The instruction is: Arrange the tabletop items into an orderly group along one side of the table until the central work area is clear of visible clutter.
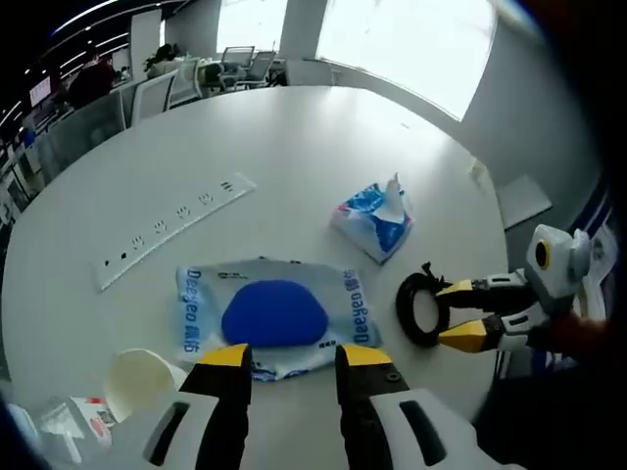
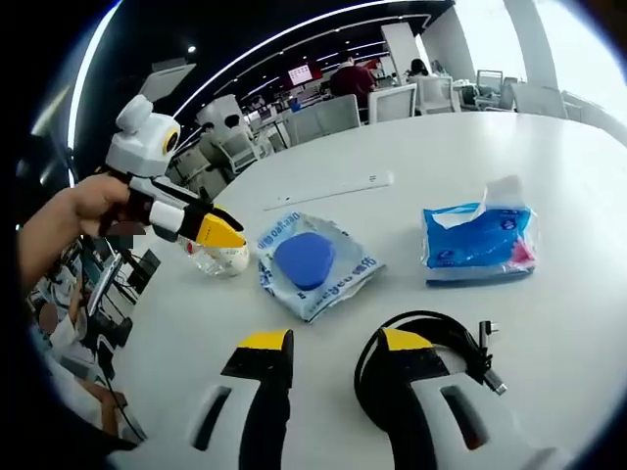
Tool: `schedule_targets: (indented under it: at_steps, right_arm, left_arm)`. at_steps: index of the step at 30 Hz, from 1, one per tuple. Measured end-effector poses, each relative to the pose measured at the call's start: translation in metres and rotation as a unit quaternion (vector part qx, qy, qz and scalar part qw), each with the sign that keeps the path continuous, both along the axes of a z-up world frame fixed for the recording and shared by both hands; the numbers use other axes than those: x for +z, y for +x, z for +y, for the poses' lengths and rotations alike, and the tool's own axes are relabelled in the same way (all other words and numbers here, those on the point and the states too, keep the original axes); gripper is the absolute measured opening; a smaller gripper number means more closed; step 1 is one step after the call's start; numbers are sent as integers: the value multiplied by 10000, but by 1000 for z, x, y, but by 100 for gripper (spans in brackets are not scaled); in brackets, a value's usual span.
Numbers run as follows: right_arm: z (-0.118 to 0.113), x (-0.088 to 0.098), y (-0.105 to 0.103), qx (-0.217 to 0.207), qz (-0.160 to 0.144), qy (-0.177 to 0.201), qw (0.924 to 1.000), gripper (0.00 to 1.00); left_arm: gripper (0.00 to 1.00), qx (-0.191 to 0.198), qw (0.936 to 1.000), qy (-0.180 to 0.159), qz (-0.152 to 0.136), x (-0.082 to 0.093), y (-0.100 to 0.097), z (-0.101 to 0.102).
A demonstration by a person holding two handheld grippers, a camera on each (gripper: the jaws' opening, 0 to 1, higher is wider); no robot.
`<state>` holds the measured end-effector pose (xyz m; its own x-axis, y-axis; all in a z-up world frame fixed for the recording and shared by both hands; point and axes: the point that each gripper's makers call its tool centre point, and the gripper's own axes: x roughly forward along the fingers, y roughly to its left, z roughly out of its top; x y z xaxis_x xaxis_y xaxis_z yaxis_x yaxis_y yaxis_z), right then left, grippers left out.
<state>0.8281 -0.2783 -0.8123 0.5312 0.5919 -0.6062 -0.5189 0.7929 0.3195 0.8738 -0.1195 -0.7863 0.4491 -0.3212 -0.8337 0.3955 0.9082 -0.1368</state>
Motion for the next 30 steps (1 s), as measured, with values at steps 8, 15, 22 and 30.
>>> schedule_targets:
  at_steps: [8,15,22,30]
  right_arm:
    - [14,1,6,-27,85,125,9999,36]
    - [21,-5,9,-47,160,121,9998,37]
    - [27,-15,8,-79,324,55,9994,36]
    - [35,-23,10,-92,399,4,9992,30]
  left_arm:
    - [32,-92,9998,134,143,-4,19,18]
    - [35,-144,9990,364,228,-12,35,34]
    - [34,-221,9963,691,469,-28,45,50]
    - [31,-149,9942,844,651,-45,51,63]
